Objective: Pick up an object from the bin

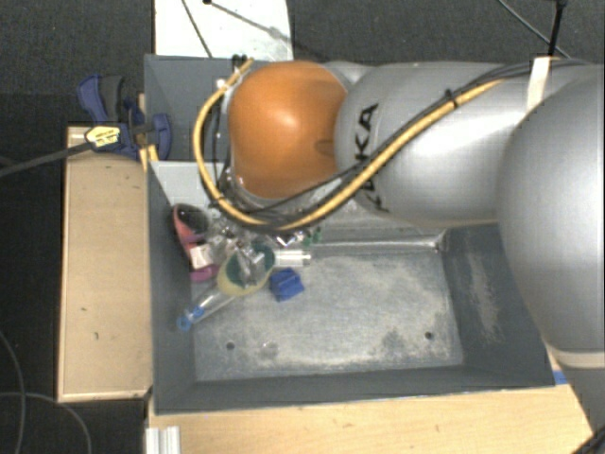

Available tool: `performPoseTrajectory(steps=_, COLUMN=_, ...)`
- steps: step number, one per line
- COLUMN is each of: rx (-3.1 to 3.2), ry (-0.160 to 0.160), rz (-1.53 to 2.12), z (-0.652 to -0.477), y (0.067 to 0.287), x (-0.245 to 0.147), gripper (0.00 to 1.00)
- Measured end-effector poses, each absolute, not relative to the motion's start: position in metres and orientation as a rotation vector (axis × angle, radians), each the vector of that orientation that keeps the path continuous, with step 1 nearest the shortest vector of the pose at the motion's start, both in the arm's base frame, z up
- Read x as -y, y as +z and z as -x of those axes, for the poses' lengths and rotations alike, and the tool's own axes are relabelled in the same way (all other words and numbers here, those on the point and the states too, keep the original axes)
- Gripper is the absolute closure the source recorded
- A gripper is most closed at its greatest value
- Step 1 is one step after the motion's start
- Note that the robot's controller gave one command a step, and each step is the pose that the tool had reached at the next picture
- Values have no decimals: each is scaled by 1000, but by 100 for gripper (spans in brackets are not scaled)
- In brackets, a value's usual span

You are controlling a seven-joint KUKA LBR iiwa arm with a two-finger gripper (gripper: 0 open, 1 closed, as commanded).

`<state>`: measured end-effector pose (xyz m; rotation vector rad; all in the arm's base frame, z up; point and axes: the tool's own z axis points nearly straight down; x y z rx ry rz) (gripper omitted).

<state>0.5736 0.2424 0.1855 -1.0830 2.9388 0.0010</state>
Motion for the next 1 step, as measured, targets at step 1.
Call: performPoseTrajectory(steps=1, rx=-2946, ry=0, rz=1061, z=-588, y=253, x=-232, gripper=100)
